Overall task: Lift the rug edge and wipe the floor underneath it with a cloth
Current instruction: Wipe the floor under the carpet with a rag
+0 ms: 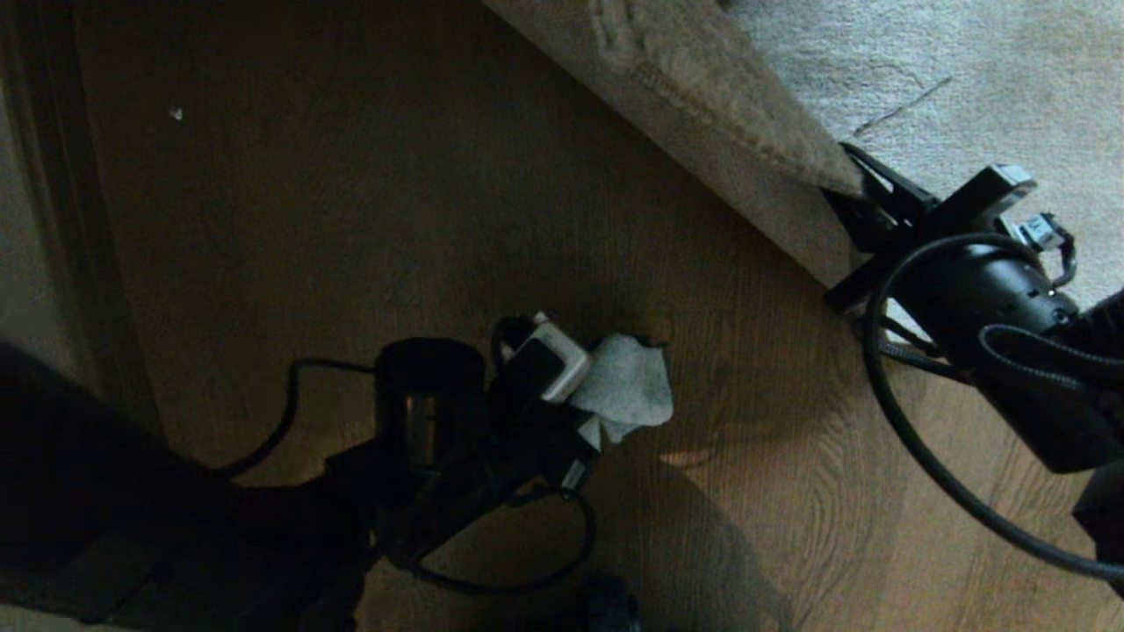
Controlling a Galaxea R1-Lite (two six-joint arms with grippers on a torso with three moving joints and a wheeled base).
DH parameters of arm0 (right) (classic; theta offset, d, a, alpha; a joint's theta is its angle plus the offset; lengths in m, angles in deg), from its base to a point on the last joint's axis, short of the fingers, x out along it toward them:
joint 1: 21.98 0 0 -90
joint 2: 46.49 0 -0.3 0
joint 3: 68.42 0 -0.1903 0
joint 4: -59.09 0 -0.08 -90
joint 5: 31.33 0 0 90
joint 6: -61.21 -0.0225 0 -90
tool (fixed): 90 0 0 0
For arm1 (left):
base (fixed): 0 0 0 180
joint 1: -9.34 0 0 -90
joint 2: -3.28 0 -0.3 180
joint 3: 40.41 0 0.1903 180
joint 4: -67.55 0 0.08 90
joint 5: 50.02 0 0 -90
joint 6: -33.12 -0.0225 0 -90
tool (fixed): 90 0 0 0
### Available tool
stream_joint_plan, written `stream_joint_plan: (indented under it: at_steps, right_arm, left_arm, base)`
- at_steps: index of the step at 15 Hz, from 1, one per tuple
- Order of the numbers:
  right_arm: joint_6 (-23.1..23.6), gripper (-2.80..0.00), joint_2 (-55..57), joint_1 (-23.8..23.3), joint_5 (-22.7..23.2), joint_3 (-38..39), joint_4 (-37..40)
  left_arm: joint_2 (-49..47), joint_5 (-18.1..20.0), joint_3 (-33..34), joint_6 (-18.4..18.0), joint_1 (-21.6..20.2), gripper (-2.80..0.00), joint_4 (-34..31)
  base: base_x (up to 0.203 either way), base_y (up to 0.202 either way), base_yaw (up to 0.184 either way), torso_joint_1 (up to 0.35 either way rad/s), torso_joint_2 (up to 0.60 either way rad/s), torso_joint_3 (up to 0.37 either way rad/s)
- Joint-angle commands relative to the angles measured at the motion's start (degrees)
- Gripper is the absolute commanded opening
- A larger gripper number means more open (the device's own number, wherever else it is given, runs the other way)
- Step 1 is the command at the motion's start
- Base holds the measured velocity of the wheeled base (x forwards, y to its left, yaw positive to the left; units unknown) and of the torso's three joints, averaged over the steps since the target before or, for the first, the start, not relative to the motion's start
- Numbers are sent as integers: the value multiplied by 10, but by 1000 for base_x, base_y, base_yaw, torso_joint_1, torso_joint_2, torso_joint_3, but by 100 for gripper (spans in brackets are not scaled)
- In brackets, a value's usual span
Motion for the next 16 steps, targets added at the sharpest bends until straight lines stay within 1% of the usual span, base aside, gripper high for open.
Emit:
stream_joint_plan:
  at_steps: [1,3,5,8,11,13,16]
  right_arm:
    - [-5,-280,2,0,0,1,-28]
    - [-5,-280,2,0,0,0,-28]
    - [-5,-280,2,-1,0,-3,-28]
    - [-4,-280,2,-2,0,-1,-28]
    - [-1,-280,0,-2,0,0,-28]
    - [-1,-280,-1,-2,0,0,-28]
    - [-1,-280,-8,-1,0,1,-28]
  left_arm:
    - [-51,-3,-39,-1,8,-280,10]
    - [-65,-5,-52,0,7,-280,14]
    - [-83,-12,-83,0,1,-280,15]
    - [-98,-54,-103,0,-21,-280,24]
    - [-99,-57,-125,-1,-73,-280,25]
    - [-92,-59,-143,-3,-112,-280,38]
    - [-52,-61,-149,-6,-162,-280,52]
  base:
    - [0,0,0,0,0,0]
    - [0,0,0,0,0,0]
    - [0,0,0,0,0,0]
    - [0,0,0,0,0,0]
    - [0,0,0,0,0,0]
    - [0,0,0,0,0,0]
    - [0,0,0,0,0,0]
